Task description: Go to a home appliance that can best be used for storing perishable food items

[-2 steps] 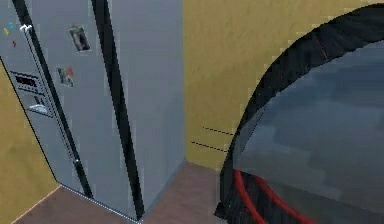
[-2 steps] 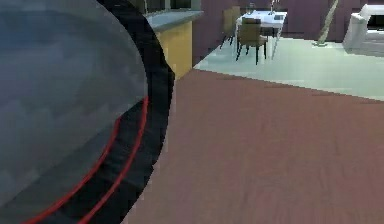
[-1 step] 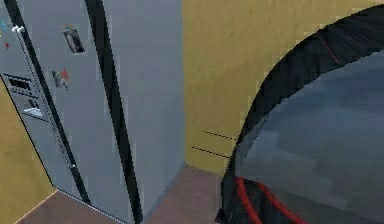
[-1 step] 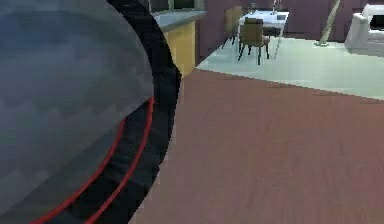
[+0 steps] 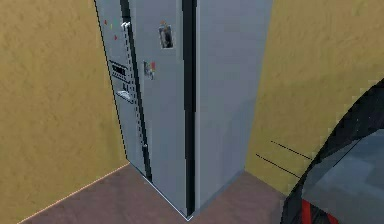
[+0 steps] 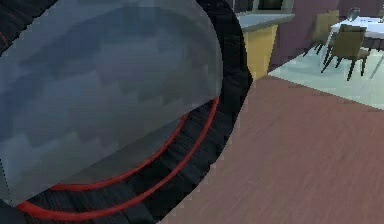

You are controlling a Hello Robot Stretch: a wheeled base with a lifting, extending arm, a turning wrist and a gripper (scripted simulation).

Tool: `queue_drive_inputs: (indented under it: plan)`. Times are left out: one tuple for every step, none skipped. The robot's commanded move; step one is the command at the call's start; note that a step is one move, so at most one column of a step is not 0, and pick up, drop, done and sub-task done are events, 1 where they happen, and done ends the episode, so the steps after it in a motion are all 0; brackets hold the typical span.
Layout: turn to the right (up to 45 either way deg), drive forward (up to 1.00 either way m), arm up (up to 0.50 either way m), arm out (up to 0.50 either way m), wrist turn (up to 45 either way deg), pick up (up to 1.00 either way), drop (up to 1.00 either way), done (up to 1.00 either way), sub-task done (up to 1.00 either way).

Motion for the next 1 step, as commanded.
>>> queue_drive_inputs:
  plan:
    - [0.0, 0.0, 0.0, 0.0, 0.0, 0.0, 0.0, 1.0, 0.0]
